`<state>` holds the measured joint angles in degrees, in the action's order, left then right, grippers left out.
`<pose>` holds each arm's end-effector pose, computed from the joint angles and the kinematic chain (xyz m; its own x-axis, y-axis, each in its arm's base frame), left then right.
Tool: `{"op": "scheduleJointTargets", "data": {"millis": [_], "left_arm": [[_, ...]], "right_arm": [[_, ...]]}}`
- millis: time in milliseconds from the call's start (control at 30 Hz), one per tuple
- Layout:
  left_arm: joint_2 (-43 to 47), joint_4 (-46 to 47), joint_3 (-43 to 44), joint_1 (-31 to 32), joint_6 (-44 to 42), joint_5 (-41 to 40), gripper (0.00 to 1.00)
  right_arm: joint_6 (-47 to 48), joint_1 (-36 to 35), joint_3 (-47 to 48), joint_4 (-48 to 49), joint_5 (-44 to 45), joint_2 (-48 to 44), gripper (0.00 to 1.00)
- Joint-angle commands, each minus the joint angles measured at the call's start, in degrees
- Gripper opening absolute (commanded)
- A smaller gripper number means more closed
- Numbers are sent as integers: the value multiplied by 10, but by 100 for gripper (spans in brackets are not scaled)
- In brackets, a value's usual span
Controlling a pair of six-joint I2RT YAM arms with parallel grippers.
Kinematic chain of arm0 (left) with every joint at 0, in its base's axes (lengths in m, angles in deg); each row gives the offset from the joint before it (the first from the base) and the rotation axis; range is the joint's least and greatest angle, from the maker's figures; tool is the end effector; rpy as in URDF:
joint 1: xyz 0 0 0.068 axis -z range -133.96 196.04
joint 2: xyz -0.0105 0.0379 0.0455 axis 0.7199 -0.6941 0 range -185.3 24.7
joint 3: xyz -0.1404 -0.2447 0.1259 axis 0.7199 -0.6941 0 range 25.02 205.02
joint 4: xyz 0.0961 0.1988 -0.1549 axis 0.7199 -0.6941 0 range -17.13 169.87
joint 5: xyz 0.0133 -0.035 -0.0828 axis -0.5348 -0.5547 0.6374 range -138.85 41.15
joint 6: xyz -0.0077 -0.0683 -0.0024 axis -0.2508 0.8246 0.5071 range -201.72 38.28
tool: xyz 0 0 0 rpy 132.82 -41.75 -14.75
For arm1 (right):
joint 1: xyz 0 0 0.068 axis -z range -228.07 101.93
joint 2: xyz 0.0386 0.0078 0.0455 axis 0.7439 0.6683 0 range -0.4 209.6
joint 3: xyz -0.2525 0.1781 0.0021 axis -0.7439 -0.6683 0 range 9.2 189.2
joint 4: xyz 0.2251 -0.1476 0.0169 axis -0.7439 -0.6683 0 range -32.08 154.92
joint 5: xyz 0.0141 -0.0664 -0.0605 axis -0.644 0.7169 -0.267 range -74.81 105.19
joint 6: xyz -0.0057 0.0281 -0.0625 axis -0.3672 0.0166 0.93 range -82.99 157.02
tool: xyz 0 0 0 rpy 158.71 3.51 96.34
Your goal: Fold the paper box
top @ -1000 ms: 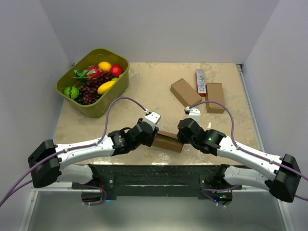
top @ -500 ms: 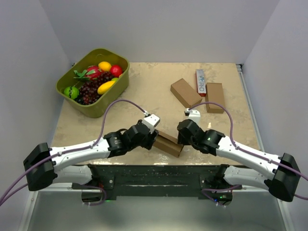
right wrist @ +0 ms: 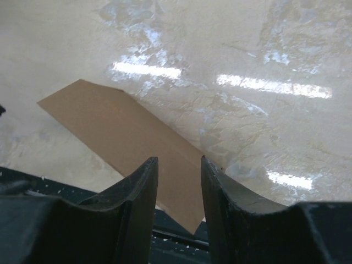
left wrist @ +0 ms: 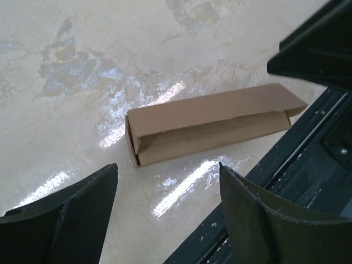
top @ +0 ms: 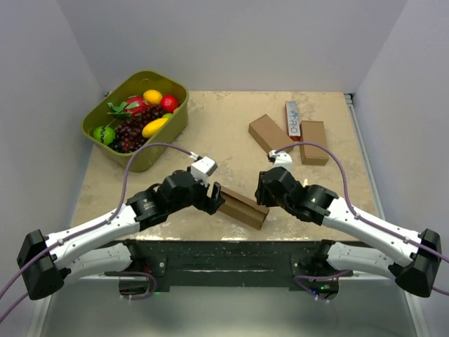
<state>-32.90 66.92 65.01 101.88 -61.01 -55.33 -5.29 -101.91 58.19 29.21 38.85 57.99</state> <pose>0.1344 -0.1867 0.2824 -0.5387 0.1679 -0.8256 0.6169 0.7460 -0.2508 0.1421 0.1568 0.2994 -0.6944 0.0946 -0.7134 -0.1421 0.9538 0.2648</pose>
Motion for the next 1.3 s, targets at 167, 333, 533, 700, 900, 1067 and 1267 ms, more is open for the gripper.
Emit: {"op": "scheduleJointTargets", "data": {"millis": [167,333,533,700,900,1067,1267], "left_arm": [[21,89,1,-79,79,115,75],[-7,117,2,-92,89,111,67],[-27,161,-10,-107,96,116,60],[-43,176,-27,-112,101,132,54],[-41,191,-65,-112,109,147,45],[-35,205,-109,-112,123,165,39],[-18,200,-136,-112,128,156,37]], "right_arm": [[-24,-46,8,6,-37,-15,36],[-35,-52,-6,6,-31,-23,35],[-37,-54,-18,13,-35,-21,31],[-40,-55,-31,23,-41,-18,28],[-42,-56,-42,28,-47,-15,25],[-46,-58,-49,32,-50,-13,21],[-59,-70,-62,36,-53,-5,18]]}}
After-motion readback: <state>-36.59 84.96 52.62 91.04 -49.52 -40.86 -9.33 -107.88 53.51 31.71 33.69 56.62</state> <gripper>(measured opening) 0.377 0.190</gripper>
